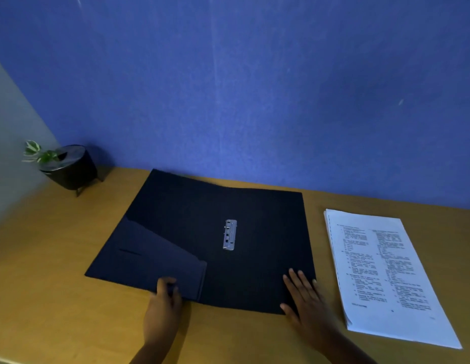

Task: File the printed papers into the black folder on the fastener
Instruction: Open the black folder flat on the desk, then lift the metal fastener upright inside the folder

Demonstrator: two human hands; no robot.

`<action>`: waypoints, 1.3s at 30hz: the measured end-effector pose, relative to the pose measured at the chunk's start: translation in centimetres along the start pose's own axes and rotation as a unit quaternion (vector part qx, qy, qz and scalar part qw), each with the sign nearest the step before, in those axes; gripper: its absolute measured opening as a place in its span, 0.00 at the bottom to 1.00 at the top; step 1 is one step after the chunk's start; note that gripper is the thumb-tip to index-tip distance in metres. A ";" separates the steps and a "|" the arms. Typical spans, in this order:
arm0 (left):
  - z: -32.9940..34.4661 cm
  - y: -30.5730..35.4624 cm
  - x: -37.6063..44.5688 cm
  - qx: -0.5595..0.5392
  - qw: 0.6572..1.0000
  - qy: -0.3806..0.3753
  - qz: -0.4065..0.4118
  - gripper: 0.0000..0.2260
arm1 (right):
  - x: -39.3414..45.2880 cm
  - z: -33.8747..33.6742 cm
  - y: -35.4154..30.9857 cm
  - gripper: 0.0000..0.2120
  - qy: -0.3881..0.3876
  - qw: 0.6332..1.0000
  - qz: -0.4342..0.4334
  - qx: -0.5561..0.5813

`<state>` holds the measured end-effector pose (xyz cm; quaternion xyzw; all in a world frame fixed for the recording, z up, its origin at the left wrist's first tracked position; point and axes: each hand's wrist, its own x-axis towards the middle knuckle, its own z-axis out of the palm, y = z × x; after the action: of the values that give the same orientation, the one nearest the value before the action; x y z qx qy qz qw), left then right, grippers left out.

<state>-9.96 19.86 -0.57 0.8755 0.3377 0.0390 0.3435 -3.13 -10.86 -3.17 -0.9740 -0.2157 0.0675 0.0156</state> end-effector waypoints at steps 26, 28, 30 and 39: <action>1.8 7.1 11.6 -0.146 0.882 -0.379 -0.240 0.24 | 12.2 -3.9 -6.1 0.16 -0.136 0.952 0.121 0.246; 2.1 6.9 11.8 -0.144 0.885 -0.374 -0.238 0.25 | 13.6 -4.3 -7.2 0.21 -0.145 0.946 0.139 0.256; 2.4 6.9 11.6 -0.143 0.895 -0.359 -0.224 0.25 | 14.8 -4.7 -8.1 0.25 -0.147 0.942 0.152 0.261; 4.0 5.9 10.4 -0.079 0.964 -0.252 -0.032 0.20 | 18.0 -5.8 -9.4 0.43 -0.219 0.920 0.217 0.240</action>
<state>2.56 20.83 -1.63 0.8160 0.2639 -0.1676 0.4863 9.91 5.27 0.89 -0.9249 0.0260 0.3302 0.1867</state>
